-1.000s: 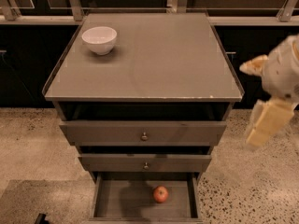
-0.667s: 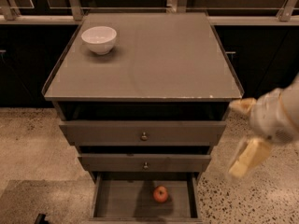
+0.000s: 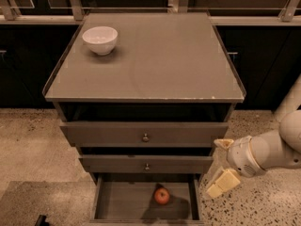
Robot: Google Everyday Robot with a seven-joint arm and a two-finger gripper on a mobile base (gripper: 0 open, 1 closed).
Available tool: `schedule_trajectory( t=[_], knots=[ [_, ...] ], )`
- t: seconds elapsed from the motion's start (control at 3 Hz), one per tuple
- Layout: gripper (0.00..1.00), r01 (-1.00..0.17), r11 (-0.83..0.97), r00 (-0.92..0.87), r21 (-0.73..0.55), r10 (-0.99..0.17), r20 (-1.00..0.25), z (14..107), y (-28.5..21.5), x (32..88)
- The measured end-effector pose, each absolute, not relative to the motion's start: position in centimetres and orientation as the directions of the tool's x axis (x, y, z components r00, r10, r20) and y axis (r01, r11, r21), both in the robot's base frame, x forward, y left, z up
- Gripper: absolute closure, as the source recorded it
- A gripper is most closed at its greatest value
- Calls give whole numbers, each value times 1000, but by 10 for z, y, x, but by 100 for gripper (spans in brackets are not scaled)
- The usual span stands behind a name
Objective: Pick apple from bottom drawer and place on counter
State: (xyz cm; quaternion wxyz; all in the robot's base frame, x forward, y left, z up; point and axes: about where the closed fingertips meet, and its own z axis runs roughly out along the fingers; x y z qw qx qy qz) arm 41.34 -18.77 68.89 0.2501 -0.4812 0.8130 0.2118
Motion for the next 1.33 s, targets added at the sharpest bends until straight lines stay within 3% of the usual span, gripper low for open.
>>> schedule_trajectory(
  t=[0.33, 0.67, 1.0, 1.33],
  knots=[
    [0, -869, 485, -433, 101, -644, -631, 682, -196, 413],
    [0, -841, 539, -422, 52, -593, -686, 651, -219, 445],
    [0, -806, 586, -441, 82, -504, -743, 588, -234, 486],
    [0, -807, 585, -441, 82, -504, -743, 589, -234, 486]
  ],
)
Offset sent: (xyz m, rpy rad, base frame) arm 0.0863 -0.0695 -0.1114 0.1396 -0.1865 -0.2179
